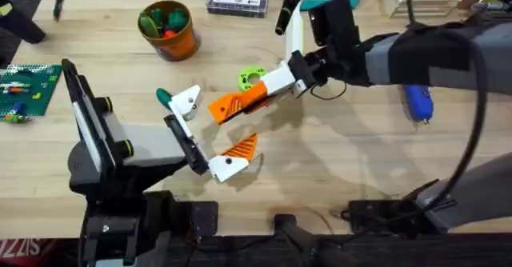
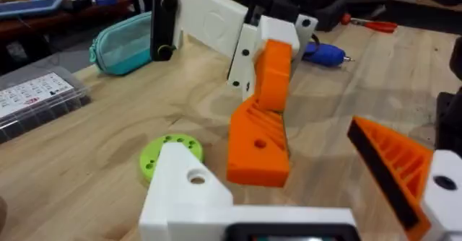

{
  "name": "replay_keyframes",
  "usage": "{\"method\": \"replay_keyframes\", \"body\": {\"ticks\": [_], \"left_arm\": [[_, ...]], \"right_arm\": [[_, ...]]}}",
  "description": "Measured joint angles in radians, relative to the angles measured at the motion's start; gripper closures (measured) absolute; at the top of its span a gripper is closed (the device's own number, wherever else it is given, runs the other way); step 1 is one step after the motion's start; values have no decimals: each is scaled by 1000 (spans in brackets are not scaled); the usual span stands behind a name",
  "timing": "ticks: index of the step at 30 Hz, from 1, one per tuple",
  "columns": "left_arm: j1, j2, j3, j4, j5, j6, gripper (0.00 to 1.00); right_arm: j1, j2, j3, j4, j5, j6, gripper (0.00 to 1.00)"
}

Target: Pick up the gripper from the table and insert it into the empty holder that is missing its gripper. Then pick up a screw, insert it into the mounting hole, and use the screwdriver to tighten it. Finally, clean up the table by picking up the vegetable and placing it into the bucket.

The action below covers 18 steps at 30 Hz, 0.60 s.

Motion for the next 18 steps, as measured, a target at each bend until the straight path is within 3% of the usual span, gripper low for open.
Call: {"method": "replay_keyframes", "body": {"ticks": [18], "left_arm": [[0, 0, 0, 0, 0, -2, 23]], "right_arm": [[43, 17, 1, 220, 32, 246, 995]]}}
